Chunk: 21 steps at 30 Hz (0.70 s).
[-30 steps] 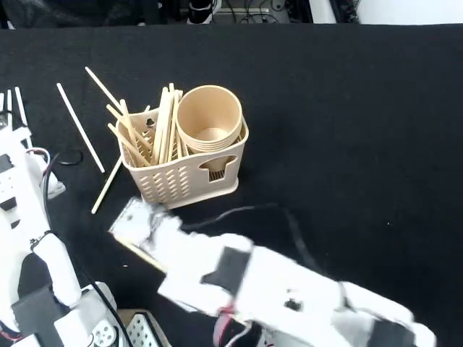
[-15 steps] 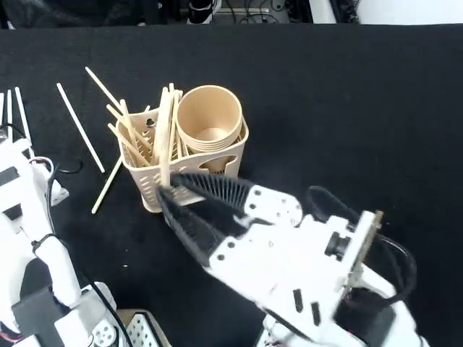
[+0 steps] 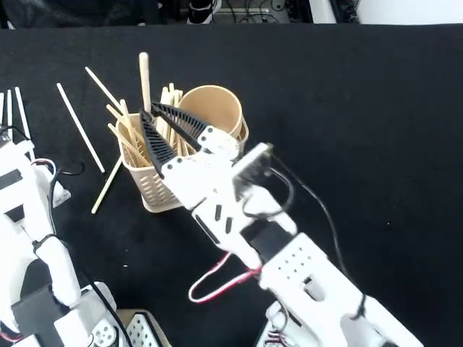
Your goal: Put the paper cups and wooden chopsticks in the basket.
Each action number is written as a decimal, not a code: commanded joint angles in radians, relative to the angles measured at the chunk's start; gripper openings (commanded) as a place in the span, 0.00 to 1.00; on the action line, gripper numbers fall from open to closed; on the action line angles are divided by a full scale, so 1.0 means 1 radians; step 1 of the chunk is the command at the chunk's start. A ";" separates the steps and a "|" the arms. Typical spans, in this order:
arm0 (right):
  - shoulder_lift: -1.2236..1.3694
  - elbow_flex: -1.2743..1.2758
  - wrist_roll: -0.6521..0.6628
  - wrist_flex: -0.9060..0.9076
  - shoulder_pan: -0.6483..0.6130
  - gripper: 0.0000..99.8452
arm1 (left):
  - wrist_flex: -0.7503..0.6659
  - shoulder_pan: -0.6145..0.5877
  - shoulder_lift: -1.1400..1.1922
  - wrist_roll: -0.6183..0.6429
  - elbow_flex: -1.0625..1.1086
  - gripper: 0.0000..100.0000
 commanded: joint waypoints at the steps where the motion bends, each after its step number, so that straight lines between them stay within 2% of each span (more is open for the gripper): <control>1: 0.053 0.010 0.006 -0.081 0.026 0.01 | -0.009 0.010 -0.012 0.009 -0.002 0.03; 8: 0.061 0.053 0.006 -0.083 0.023 0.02 | -0.008 0.010 -0.012 0.008 -0.002 0.03; 10: 0.061 0.050 0.003 -0.032 0.023 0.10 | -0.006 0.010 -0.012 0.005 -0.002 0.03; 13: 0.051 0.010 0.000 0.101 0.026 0.27 | -0.005 0.031 -0.012 0.002 -0.002 0.03; 16: 0.012 -0.012 0.003 0.169 0.023 0.35 | -0.003 0.044 -0.012 0.002 -0.002 0.06; 18: -0.050 -0.013 0.003 0.192 0.023 0.35 | -0.003 0.044 -0.008 0.002 -0.004 0.11; 21: -0.186 -0.018 0.003 0.275 0.031 0.28 | -0.003 0.033 -0.014 0.002 -0.018 0.15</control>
